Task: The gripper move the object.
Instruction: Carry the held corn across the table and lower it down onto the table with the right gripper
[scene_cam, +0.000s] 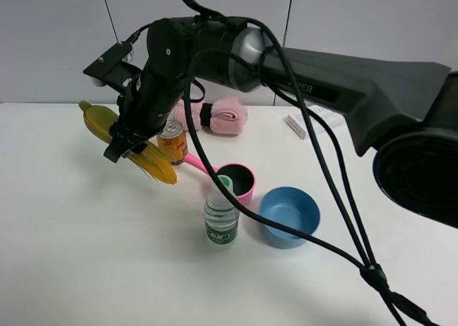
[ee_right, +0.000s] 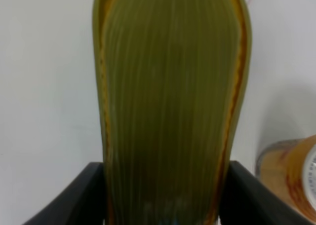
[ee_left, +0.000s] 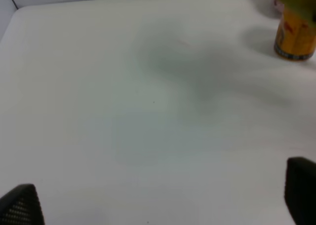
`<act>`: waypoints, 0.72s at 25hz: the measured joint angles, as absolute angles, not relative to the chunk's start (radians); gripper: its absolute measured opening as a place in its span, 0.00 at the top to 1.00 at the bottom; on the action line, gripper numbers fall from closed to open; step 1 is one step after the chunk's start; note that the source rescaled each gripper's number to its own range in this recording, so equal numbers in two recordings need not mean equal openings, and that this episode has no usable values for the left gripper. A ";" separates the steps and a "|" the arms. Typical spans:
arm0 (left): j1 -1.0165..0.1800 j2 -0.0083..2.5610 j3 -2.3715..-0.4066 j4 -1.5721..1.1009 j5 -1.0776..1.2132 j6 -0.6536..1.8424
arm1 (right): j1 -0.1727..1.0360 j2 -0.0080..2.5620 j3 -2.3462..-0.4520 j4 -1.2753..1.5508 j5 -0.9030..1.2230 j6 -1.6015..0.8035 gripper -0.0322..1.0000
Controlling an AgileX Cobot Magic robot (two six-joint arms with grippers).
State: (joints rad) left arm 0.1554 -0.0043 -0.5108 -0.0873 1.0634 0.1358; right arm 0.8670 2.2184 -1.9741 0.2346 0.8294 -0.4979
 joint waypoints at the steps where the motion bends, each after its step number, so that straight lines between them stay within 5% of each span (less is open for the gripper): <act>1: 0.155 -0.004 -0.511 -0.087 1.063 0.136 | 0.867 2.229 -1.974 0.242 0.829 -0.500 0.97; 18: 0.155 -0.004 -0.511 -0.087 1.063 0.136 | 0.893 2.346 -1.976 0.257 0.852 -0.531 0.97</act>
State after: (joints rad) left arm 0.1554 -0.0043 -0.5108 -0.0873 1.0626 0.1358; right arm 0.8932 2.3462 -1.9762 0.2573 0.8517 -0.5306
